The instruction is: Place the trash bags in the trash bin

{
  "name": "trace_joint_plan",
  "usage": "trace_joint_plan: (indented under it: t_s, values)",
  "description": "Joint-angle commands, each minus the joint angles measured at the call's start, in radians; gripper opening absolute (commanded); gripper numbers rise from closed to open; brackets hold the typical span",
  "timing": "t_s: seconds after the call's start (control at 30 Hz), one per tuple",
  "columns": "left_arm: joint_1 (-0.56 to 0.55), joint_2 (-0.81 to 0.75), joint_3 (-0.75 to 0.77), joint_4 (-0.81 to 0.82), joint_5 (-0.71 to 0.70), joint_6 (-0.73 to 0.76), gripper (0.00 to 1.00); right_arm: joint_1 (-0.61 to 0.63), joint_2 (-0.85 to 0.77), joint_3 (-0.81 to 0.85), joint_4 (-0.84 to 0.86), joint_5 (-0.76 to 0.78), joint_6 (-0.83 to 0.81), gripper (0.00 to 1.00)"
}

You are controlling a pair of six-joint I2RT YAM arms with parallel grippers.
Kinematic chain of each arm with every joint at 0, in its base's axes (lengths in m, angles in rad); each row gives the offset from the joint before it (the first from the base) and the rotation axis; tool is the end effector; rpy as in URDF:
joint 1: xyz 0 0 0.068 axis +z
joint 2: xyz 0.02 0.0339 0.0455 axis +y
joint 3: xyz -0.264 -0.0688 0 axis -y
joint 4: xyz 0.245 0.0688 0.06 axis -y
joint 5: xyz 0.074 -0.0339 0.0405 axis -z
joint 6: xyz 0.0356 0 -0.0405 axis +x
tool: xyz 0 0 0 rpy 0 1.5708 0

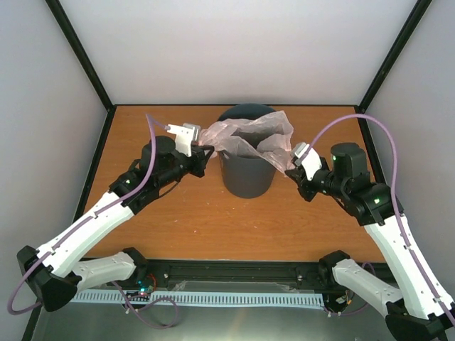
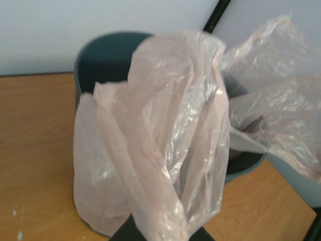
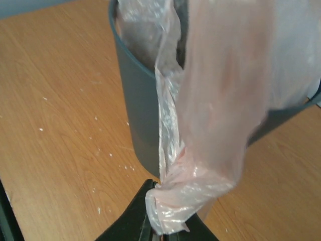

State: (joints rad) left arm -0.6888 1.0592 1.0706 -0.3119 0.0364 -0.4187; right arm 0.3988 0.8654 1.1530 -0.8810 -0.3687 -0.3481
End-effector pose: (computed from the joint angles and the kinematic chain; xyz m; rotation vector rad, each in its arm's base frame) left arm 0.1842 -0.1534 0.3741 0.2883 1.9279 -0.7856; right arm 0.1384 0.0723 0.3816 -0.9779 1.9143 0.4276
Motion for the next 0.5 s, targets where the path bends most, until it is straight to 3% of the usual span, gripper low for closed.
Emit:
trace_joint_plan:
  t_s: [0.0,0.23,0.47]
  values:
    - [0.008,-0.020,-0.038,-0.038,0.038,-0.041,0.01,-0.004,-0.026,-0.073,0.050,0.102,-0.014,0.06]
    - [0.010,-0.045,-0.089,-0.079,0.053,-0.076,0.01,-0.011,-0.112,-0.205,0.104,0.162,-0.023,0.05]
    - [0.015,-0.049,-0.084,-0.147,0.004,-0.082,0.01,-0.052,-0.100,-0.201,0.092,0.234,-0.024,0.04]
